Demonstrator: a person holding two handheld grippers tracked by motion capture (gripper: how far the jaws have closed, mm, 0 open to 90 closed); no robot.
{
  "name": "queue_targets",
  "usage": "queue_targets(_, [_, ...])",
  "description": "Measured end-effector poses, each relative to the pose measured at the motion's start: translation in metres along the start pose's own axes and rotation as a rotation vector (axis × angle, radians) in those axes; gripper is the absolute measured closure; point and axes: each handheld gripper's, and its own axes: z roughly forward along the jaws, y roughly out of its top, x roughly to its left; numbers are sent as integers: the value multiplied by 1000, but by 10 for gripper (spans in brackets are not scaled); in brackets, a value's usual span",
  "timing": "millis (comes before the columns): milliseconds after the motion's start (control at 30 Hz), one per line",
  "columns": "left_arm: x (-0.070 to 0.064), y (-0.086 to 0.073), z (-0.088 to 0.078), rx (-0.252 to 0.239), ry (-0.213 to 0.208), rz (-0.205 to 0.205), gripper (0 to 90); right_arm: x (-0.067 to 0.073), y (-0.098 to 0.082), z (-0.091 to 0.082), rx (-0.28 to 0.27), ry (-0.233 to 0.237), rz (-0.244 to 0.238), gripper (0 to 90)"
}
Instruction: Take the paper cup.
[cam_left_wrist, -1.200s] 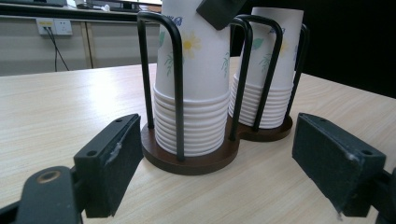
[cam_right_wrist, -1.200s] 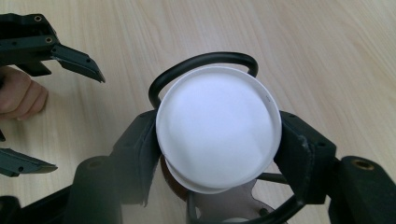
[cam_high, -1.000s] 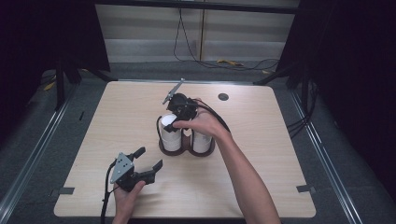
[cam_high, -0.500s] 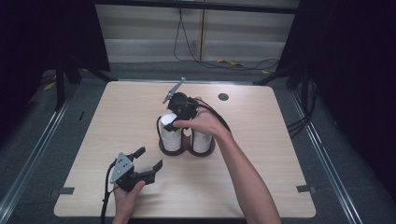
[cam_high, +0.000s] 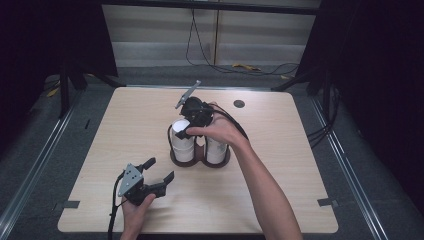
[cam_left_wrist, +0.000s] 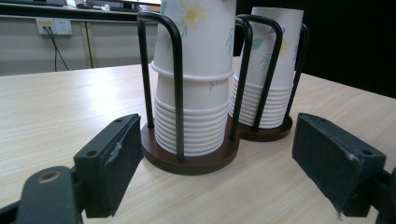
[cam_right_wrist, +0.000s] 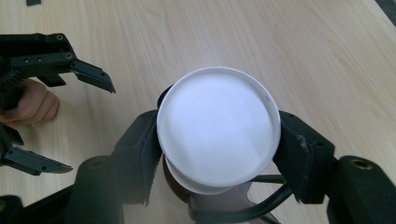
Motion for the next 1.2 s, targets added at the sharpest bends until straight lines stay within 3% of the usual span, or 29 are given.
queue_targets(433, [0,0,0,3,0,-1,161,0,-3,-15,-65,-3,-1,373])
queue_targets(767, [0,0,1,5,2,2,161,-4,-12,-23,-137,14,49,378])
queue_targets(1200, [0,1,1,12,-1,8,161,-3,-16,-34,-188,20,52,380])
